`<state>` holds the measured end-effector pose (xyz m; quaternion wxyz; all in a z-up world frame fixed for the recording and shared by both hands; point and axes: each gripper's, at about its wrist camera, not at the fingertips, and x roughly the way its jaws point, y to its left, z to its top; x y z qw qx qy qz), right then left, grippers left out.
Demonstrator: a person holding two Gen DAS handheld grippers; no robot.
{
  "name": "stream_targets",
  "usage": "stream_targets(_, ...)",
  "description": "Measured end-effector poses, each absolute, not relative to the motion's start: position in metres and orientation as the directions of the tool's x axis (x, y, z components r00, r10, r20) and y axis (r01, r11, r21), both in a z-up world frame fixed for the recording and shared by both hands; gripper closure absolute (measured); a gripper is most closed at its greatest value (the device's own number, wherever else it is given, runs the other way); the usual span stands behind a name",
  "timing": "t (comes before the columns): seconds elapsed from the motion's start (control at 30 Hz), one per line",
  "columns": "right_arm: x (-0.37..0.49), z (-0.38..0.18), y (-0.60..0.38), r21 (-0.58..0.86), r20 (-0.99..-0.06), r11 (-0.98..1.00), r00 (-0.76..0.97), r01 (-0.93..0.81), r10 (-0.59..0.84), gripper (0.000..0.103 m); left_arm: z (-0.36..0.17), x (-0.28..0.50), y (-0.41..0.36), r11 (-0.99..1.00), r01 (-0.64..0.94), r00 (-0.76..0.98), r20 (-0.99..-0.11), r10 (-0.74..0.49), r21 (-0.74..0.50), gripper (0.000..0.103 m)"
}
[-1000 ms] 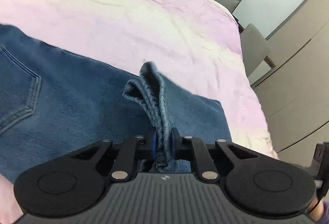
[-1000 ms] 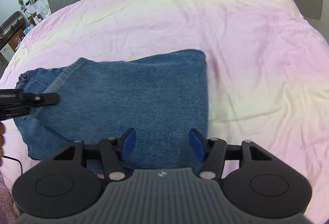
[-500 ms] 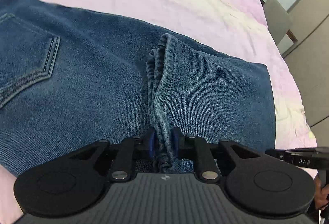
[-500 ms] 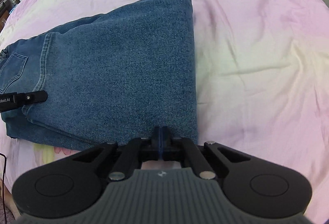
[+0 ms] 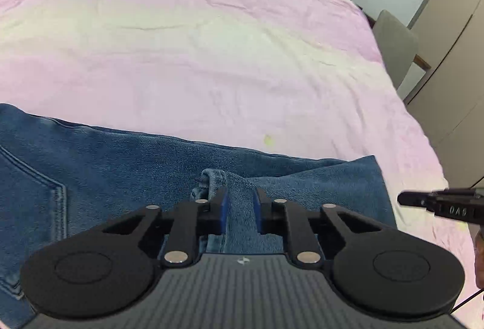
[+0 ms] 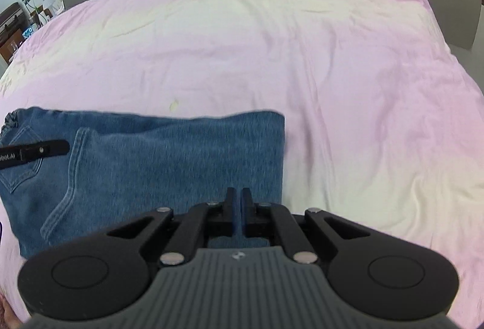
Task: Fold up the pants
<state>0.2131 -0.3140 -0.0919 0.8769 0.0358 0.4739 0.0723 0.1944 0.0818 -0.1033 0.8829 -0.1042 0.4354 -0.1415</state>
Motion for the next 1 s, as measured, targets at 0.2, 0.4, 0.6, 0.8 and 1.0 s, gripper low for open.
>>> stream_targets(0.2,0.258,-0.123,-0.316,0.118,-0.859,0.990,0.493,-0.080,0.142,0.103,-0.137,0.211,0.083,0.950,0.117,0.534,-0.789,-0.305,-0.288,0.099)
stream_targets(0.4,0.286,-0.169,-0.325,0.161,-0.892,0.987,0.424,-0.025,0.157,0.103,-0.153,0.227,0.072,0.958,0.142,0.523,-0.803,-0.285,-0.248,0.097)
stream_targets(0.6,0.291,-0.171,-0.323,0.153,-0.902,0.988,0.405,-0.027,0.151,0.103,-0.149,0.223,0.075,0.957,0.148,0.517,-0.805,-0.290,-0.250,0.097)
stream_targets(0.8,0.272,-0.146,-0.295,0.052,-0.880,0.994,0.467,-0.093,0.090,0.096,-0.107,0.183,0.110,0.948,0.165,0.568,-0.760,-0.317,-0.272,0.080)
stream_targets(1.0,0.224,-0.119,-0.256,0.114,-0.845,0.971,0.492,-0.212,0.207,0.087,-0.074,0.130,0.175,0.961,0.088,0.609,-0.749,-0.261,-0.264,0.074)
